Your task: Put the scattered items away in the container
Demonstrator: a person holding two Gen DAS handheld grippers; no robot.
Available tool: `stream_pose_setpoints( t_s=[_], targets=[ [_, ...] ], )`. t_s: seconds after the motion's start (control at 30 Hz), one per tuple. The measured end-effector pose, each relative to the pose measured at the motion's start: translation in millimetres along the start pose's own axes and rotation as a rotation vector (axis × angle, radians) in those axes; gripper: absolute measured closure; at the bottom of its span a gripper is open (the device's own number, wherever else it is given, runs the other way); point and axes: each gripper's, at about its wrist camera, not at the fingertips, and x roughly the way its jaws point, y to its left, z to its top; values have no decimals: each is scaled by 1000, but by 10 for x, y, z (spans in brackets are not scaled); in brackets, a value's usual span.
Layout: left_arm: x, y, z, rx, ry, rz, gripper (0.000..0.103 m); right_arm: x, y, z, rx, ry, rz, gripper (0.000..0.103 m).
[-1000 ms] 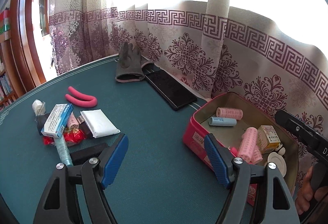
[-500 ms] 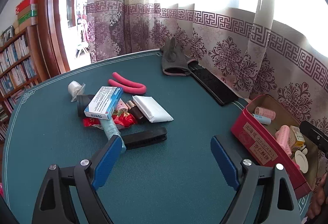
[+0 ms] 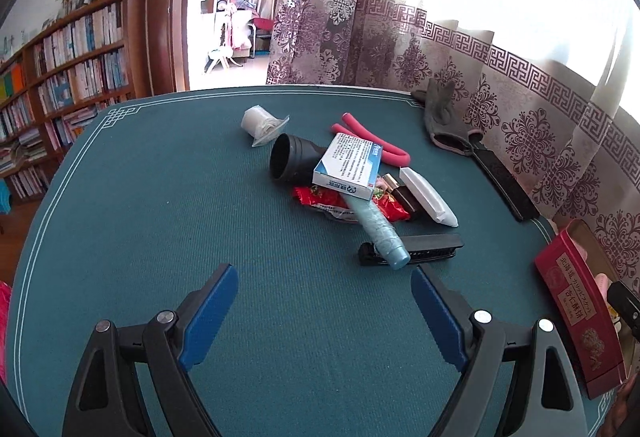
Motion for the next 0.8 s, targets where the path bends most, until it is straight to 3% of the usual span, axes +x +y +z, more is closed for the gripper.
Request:
stream_pose_setpoints(
  t_s=[0.4,0.8],
  targets=[
    [235,377,112,-54,44,-8,13,390,559,-94,-110,88,70,21],
    [965,430,898,-37,29,19,13,1049,797,186,-135,126,91,21]
  ],
)
